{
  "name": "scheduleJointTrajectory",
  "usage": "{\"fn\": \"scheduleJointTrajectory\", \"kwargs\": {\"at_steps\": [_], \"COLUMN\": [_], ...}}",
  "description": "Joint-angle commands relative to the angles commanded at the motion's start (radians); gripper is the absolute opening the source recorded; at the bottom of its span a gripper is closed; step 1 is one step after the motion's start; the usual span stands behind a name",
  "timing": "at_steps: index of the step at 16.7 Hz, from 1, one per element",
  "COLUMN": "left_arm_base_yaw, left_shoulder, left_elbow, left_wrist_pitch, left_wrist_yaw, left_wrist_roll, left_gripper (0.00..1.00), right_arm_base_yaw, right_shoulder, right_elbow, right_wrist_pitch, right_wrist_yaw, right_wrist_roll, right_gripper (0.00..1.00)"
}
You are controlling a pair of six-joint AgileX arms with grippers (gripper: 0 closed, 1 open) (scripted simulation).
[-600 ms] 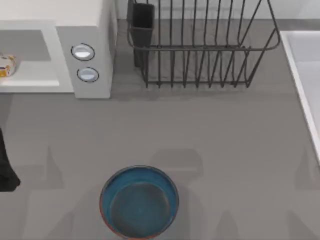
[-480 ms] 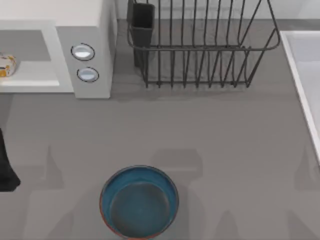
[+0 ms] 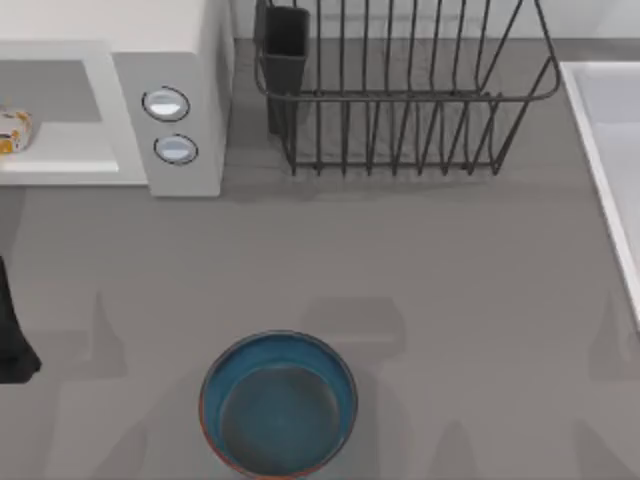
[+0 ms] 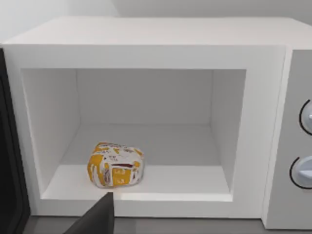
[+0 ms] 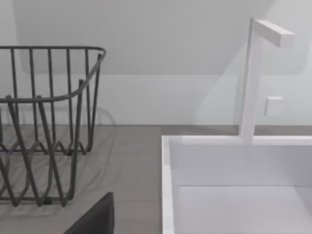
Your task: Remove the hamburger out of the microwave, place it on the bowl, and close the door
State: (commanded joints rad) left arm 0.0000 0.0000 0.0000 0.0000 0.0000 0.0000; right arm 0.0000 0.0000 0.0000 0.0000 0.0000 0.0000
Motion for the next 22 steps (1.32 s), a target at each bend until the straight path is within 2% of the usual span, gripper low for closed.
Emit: {"fn": "scheduleJointTrajectory", "kwargs": {"at_steps": [15,18,22], "left_arm_base_yaw": [0.001,0.008,0.029], "left_shoulder": [0.009,0.097,0.34], "left_elbow": [0.004,0.039,0.137], "left_wrist_pitch": [0.004,0.043,0.153], "left_wrist_yaw": [0.001,0.009,0.033], "left_wrist_roll": [0.0,0.004,0.013], "left_gripper": [1.0,1.0,1.0], "right_arm_base_yaw": [0.0,0.0,0.0], "right_shoulder": [0.0,0.0,0.0], "right_elbow": [0.0,0.0,0.0], "right_wrist_pitch": [0.0,0.0,0.0], "right_wrist_yaw": [0.0,0.0,0.0], "right_wrist_roll": [0.0,0.0,0.0], "right_gripper": [1.0,1.0,1.0]}}
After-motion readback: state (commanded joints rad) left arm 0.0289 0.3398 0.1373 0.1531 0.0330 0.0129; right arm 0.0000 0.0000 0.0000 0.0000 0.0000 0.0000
